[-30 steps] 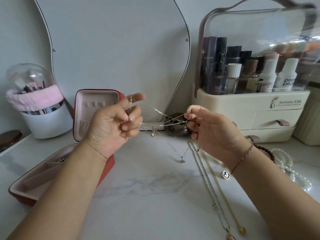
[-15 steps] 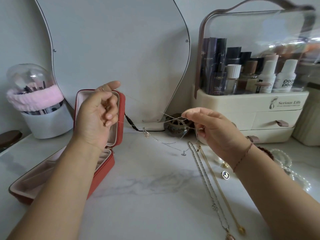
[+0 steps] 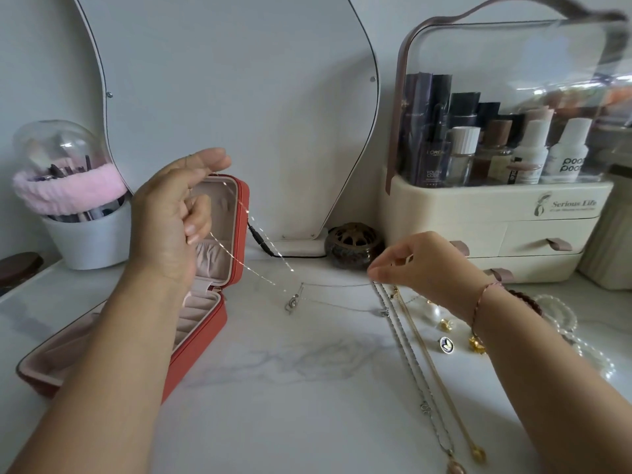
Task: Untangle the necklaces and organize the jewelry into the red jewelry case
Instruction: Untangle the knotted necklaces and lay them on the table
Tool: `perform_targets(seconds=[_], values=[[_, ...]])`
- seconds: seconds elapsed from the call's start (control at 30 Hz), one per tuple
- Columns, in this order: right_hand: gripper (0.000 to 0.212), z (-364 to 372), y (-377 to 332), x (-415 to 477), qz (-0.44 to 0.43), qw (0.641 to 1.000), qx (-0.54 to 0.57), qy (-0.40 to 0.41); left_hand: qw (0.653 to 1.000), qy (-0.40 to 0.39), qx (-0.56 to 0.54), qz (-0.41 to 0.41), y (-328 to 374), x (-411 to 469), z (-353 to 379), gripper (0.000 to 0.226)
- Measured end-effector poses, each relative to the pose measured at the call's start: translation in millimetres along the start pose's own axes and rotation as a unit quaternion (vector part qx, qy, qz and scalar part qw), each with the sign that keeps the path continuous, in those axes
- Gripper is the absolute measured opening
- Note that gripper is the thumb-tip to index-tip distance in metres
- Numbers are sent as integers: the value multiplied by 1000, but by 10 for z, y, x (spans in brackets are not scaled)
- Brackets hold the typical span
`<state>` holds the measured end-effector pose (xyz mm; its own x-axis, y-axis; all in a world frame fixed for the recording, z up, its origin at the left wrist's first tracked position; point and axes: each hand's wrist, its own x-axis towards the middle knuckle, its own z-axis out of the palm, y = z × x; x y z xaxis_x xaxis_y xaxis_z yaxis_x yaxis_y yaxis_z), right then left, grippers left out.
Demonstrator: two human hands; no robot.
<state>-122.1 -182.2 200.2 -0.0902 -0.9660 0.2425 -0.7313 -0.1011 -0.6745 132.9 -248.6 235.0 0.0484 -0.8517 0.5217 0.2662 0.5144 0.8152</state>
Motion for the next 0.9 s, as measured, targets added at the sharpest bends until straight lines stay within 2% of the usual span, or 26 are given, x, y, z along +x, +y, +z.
perform_targets(seconds=[0.13,0.23,0.3,0.4,0.53,0.57,0.6,0.63,0.7,0.77,0.8,0.83,0.9], values=[[4,50,8,30,-33,999,31,11,999,-22,38,21,-24,-12,48,25],[2,95,-67,26,-64,983,174,0,992,-68,109,15,-52,-48,88,24],[6,113,-114,11,-88,946,311,-26,975,-106,193,-14,-96,-86,128,19],[13,109,-119,14,-138,871,467,-71,921,-170,345,-60,-219,-130,171,15],[25,7,-100,30,-165,754,616,-153,860,-225,444,-111,-355,-137,156,19],[26,-20,-111,12,-168,739,630,-168,841,-239,471,-120,-376,-132,141,19],[25,-30,-126,-3,-168,743,624,-173,819,-252,498,-130,-397,-130,130,18],[23,-33,-148,-21,-163,768,597,-167,799,-264,521,-141,-413,-133,123,18],[18,18,-168,-40,-138,852,487,-135,770,-281,551,-158,-447,-145,110,17],[9,116,-166,-52,-130,932,322,-107,763,-276,562,-160,-490,-151,96,12],[7,169,-167,-58,-140,960,223,-98,764,-263,569,-155,-518,-147,80,10],[10,228,-152,-59,-157,976,121,-87,764,-252,575,-153,-541,-141,68,10],[16,316,-132,-67,-186,979,-16,-78,767,-250,571,-152,-565,-148,63,12]])
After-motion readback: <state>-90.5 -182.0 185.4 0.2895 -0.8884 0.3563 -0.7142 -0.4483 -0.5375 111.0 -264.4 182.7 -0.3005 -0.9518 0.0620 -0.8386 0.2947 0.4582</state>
